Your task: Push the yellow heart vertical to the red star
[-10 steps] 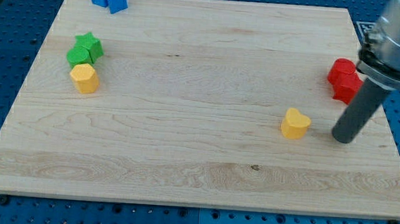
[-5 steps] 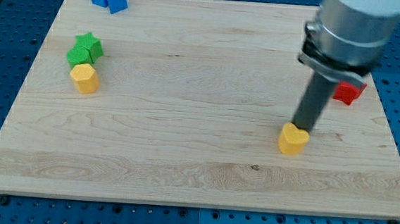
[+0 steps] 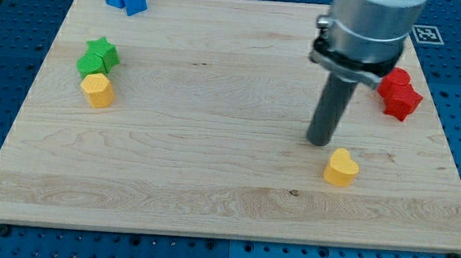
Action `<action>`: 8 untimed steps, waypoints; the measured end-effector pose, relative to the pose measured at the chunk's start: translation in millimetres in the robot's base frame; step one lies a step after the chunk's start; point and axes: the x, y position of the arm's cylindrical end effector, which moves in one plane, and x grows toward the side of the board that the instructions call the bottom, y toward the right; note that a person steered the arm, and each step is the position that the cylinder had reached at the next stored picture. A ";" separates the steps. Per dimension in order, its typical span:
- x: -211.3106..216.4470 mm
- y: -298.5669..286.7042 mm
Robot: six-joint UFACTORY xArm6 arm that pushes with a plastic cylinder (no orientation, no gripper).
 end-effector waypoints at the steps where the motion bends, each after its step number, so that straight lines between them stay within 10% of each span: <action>1: 30.0 6.3; 6: 73.7 99.2; 8: 73.8 -8.6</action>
